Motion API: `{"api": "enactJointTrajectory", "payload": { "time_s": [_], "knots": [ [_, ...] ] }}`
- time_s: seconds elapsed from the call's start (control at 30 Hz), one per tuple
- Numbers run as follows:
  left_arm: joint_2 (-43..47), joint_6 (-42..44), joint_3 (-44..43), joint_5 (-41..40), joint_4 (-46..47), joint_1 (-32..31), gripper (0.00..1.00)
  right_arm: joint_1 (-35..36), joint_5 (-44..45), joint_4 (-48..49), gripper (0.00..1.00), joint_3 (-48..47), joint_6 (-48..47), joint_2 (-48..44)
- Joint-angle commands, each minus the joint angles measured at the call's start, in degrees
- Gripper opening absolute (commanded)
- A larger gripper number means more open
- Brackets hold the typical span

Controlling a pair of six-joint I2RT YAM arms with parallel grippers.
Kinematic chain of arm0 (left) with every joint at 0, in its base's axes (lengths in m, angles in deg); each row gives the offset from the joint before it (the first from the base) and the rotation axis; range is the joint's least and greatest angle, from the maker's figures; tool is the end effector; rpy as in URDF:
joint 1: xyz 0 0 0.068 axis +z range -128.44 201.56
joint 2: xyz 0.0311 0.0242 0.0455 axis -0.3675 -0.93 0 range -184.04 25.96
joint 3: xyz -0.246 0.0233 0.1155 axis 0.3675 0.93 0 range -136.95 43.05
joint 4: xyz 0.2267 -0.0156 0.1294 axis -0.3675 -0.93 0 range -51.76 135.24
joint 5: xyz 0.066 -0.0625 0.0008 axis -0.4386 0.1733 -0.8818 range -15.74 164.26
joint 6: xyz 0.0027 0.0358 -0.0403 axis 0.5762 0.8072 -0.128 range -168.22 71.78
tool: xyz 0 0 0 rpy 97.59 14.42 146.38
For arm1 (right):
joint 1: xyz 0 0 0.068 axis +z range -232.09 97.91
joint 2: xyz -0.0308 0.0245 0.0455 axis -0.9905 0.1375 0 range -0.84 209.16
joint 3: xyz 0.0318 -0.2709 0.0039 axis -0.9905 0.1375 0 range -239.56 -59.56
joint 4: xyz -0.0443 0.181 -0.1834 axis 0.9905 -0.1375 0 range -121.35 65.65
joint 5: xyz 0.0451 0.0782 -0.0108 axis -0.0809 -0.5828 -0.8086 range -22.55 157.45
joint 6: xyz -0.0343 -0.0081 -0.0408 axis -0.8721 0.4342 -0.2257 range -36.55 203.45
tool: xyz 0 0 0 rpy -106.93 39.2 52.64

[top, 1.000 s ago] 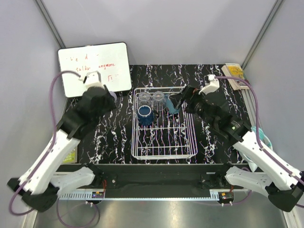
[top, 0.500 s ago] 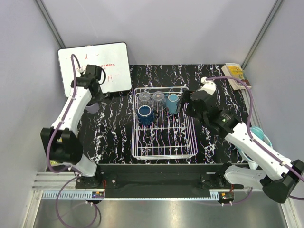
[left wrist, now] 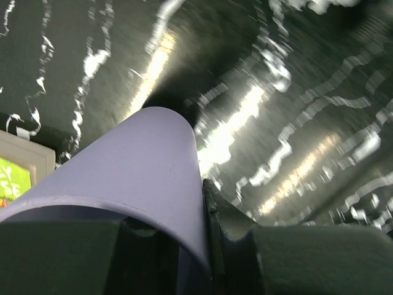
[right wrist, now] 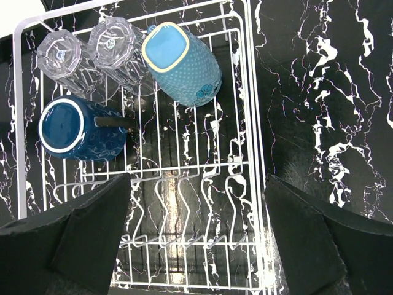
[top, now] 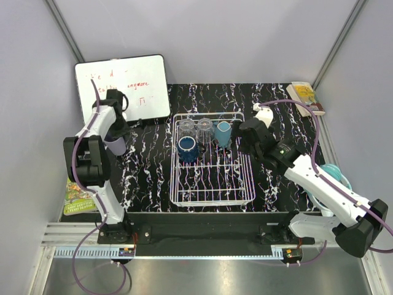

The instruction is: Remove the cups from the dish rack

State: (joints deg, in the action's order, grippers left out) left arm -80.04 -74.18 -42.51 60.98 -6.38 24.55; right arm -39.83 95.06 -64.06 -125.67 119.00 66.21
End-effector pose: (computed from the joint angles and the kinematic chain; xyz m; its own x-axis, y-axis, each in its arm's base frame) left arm 0.3758 0.0280 0.2346 -0.8010 -0.4684 -0.3727 -0.5251 0.8488 0.0616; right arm 0.1911 0.1513 0.3438 -0.5873 0.1623 -0.7929 0.0072 0.9807 0.1955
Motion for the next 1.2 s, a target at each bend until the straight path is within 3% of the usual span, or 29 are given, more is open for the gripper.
{"api": "enactJointTrajectory", "payload": {
  "time_s": [0.0,0.37,0.5,0.53,0.57,0.7,0.8,1.17],
  "knots": [
    [-2.19,-0.24,-2.86,3.43,3.36,2.64,0.0,-0.16,2.79,0.85,0.96,-1.04,-1.62,-0.25],
    [-1.5,-1.38,1.27,3.43,8.9,3.26,0.0,-0.07,1.48,3.4,0.97,-1.13,-3.2,2.38],
    [0.52,-1.55,1.89,3.17,8.9,3.26,0.16,-0.07,0.25,4.28,0.97,-1.39,-3.12,3.35],
    [1.57,-1.55,1.97,2.74,8.9,3.26,0.22,-0.07,-0.02,4.37,0.97,-1.48,-2.94,3.7],
    [2.36,-1.82,2.15,2.21,8.81,3.26,0.37,-0.07,-0.54,4.46,0.98,-1.57,-2.94,3.88],
    [5.97,-2.35,3.64,0.45,8.9,3.26,0.62,-0.16,-0.9,4.46,1.0,-1.92,-2.77,3.97],
    [8.43,-2.43,4.08,-0.08,8.9,3.26,0.71,-0.16,-1.07,4.72,1.0,-1.75,-2.77,3.62],
    [20.12,-4.01,1.27,-4.82,5.92,-0.95,0.78,-0.42,2.62,5.16,1.0,-0.25,1.7,2.04]
  ]
}}
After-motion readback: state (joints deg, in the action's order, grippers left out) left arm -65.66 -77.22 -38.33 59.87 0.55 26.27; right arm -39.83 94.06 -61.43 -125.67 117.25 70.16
